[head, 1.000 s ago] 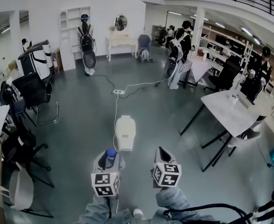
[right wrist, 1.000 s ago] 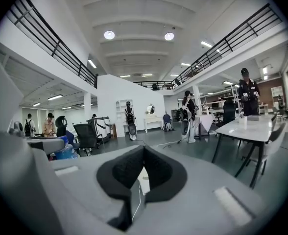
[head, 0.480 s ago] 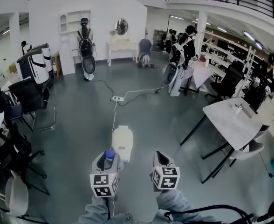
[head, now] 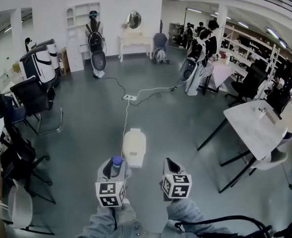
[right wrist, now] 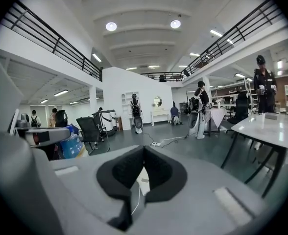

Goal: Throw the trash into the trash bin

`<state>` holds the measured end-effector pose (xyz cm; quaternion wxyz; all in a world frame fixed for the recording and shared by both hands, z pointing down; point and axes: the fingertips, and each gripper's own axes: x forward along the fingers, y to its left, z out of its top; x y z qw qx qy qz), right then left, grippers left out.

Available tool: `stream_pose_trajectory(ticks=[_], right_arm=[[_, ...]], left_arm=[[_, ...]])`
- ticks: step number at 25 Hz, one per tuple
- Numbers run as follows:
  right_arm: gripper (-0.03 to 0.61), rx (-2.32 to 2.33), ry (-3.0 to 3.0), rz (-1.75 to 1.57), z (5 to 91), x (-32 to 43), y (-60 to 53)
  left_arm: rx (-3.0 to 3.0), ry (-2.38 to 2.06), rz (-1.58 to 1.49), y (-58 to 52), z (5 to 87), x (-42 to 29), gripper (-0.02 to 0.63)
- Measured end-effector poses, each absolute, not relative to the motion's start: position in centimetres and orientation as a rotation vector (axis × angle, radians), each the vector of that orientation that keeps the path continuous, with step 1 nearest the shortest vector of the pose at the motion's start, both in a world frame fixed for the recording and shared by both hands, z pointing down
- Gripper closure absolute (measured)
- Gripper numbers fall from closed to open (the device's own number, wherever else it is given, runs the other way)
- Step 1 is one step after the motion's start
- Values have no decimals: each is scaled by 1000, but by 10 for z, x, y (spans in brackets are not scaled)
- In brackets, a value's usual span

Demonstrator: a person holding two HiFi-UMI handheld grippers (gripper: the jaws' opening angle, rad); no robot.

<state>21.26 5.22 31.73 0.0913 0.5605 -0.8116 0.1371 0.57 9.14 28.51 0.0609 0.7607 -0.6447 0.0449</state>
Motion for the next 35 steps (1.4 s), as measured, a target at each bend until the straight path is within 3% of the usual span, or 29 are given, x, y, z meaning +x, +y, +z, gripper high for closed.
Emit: stream_pose_trajectory(ticks=[25,35], right_arm=[[575,1763,-2350,393,306,89,-212],[575,1804,-2264,482,337,78,-261]], left_arm=[[2365,-1880,103,-196,277,-127,430],[2342,-1832,124,-260,304,-150,430]])
